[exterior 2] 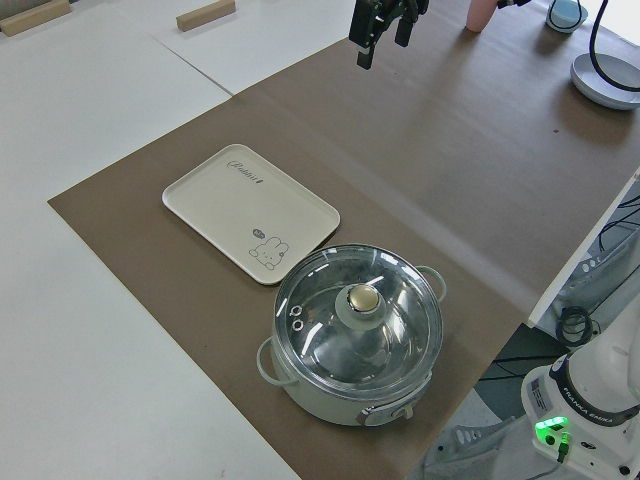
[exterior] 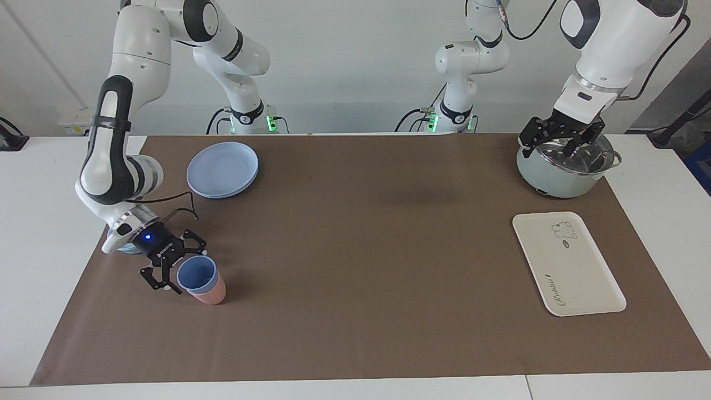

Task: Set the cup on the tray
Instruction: 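Grasp the blue-and-pink cup with the right gripper and lift it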

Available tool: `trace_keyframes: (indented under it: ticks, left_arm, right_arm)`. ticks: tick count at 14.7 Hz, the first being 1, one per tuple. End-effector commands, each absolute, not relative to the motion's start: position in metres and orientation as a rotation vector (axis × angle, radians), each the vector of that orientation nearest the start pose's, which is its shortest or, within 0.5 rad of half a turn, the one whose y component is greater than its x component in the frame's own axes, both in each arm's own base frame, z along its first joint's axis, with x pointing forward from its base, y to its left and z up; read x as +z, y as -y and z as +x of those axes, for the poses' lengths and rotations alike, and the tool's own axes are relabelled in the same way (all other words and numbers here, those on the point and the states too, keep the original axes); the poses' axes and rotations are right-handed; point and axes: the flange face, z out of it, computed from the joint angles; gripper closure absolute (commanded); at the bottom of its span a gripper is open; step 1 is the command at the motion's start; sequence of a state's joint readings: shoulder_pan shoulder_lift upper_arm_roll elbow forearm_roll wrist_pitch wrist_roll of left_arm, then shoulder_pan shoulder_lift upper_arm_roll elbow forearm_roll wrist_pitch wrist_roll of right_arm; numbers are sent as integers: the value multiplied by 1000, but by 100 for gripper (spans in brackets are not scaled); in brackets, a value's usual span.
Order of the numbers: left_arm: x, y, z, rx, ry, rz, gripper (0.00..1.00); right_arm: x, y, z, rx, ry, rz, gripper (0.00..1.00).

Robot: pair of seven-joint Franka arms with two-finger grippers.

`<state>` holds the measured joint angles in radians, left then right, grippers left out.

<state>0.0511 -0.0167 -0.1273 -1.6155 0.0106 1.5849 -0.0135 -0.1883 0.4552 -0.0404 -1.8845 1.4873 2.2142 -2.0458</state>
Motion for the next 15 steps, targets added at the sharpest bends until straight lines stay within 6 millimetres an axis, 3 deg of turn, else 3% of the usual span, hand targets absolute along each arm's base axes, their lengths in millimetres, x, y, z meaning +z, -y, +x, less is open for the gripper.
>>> trace_keyframes:
  ticks: [1, 6, 15]
  left_arm:
    - [616, 37, 540, -1, -96, -3108, 0]
    - [615, 38, 540, 6, -96, -3107, 0]
    - [614, 46, 537, 10, -120, -3107, 0]
  right_arm:
    - [275, 100, 637, -1262, 817, -2169, 0]
    - [262, 101, 638, -1293, 855, -2157, 0]
    - [265, 95, 642, -1317, 825, -2148, 0]
